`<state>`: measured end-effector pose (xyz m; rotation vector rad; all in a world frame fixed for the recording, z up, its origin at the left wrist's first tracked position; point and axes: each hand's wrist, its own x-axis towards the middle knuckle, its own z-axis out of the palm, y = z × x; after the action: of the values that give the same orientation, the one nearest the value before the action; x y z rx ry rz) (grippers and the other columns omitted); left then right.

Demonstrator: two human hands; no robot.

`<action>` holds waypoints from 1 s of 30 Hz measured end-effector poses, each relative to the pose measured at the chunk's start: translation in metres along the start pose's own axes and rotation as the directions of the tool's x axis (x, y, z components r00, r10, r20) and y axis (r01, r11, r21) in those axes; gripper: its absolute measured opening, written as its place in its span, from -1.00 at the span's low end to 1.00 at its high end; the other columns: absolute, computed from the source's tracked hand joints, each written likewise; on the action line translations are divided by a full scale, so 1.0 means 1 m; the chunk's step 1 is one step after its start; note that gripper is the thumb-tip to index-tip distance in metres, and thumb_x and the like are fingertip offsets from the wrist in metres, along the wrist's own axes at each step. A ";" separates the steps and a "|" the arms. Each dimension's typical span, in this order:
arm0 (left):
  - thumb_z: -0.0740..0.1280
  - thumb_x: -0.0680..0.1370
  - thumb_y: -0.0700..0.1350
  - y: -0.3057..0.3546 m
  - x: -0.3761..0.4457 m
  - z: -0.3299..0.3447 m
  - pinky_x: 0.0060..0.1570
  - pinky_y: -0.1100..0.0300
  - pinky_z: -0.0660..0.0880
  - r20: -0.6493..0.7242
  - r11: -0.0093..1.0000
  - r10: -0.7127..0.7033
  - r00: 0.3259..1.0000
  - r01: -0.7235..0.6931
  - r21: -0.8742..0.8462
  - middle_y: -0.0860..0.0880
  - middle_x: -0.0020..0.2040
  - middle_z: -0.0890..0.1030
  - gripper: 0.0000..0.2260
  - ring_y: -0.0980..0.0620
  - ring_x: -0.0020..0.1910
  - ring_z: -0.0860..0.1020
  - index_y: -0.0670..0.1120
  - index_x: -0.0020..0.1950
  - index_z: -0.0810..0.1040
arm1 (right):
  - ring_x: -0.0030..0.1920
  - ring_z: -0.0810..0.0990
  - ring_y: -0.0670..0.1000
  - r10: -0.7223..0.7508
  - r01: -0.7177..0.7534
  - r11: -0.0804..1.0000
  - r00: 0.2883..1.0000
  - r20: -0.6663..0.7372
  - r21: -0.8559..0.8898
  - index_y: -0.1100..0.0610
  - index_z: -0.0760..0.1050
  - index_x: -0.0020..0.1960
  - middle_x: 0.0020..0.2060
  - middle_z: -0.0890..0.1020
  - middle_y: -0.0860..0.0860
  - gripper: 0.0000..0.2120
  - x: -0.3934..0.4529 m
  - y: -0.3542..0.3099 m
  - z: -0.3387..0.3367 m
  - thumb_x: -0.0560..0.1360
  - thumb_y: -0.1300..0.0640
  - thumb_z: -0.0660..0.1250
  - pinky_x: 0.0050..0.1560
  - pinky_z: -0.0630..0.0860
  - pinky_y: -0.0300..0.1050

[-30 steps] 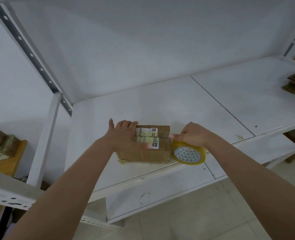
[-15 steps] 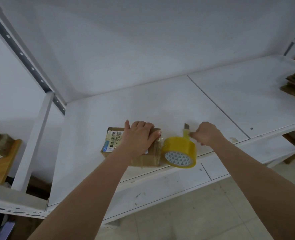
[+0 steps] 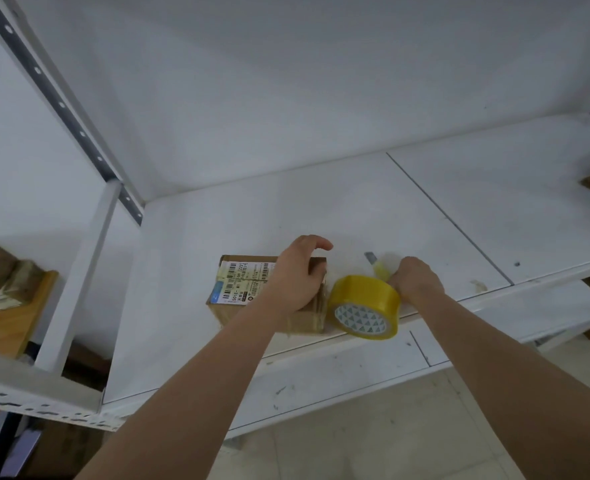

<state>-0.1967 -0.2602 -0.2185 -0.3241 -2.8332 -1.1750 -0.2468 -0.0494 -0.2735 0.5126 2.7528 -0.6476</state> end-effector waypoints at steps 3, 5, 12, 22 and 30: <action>0.20 0.60 -0.30 0.000 -0.001 -0.004 0.19 0.25 0.43 -0.080 0.977 -0.099 0.992 0.081 -0.198 0.02 0.18 0.58 -0.76 0.09 0.21 0.51 -0.08 0.17 0.56 | -0.37 0.55 0.08 -0.018 0.018 0.946 1.000 -0.005 0.322 0.29 0.58 -0.09 -0.39 0.55 0.10 -0.83 0.000 -0.002 -0.015 0.45 0.18 0.47 -0.19 0.57 -0.03; 0.21 0.63 -0.22 0.003 0.000 -0.006 0.18 0.16 0.48 -0.082 0.953 -0.137 0.987 0.109 -0.281 0.00 0.15 0.60 -0.81 0.04 0.16 0.55 -0.09 0.17 0.58 | -0.50 0.48 -0.02 -0.117 0.110 0.769 0.993 -0.031 0.630 0.32 0.59 -0.11 -0.45 0.53 0.08 -0.86 -0.007 -0.016 -0.033 0.44 0.25 0.49 -0.33 0.57 -0.12; 0.16 0.47 0.35 0.015 -0.001 -0.016 -0.13 0.51 0.44 0.056 0.785 -0.187 0.981 0.183 -0.592 0.15 -0.03 0.68 -0.52 0.30 -0.01 0.59 0.05 0.08 0.64 | -0.47 0.49 -0.06 -0.590 0.195 0.593 0.766 0.257 0.781 0.19 0.57 -0.11 -0.38 0.63 0.02 -0.93 -0.067 -0.072 -0.055 0.45 0.24 0.45 -0.38 0.51 -0.20; 0.08 0.70 -0.11 -0.005 0.003 -0.021 -0.03 0.18 0.51 -0.058 0.661 -0.286 0.957 0.153 -0.735 -0.04 0.01 0.67 -0.70 0.08 -0.13 0.64 -0.14 0.05 0.60 | 0.04 0.51 -0.02 -0.429 0.407 0.903 0.850 0.305 0.138 0.04 0.52 0.17 -0.02 0.51 -0.08 -0.62 -0.057 -0.050 -0.050 0.45 -0.13 0.44 -0.05 0.46 -0.20; 0.03 0.68 0.10 0.004 0.003 -0.036 -0.38 0.22 0.22 0.292 0.727 -0.197 0.936 0.339 -0.597 0.03 -0.33 0.40 -0.58 0.13 -0.44 0.29 -0.08 -0.13 0.56 | -0.02 0.58 -0.03 -0.406 0.334 0.912 0.816 0.412 0.238 -0.08 0.58 0.08 0.02 0.59 -0.06 -0.75 -0.055 -0.042 -0.038 0.46 -0.15 0.42 -0.05 0.54 -0.13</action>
<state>-0.1997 -0.2822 -0.1903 -0.0465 -2.5854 -2.3052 -0.2206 -0.0814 -0.2066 -0.1559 2.3675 -0.9409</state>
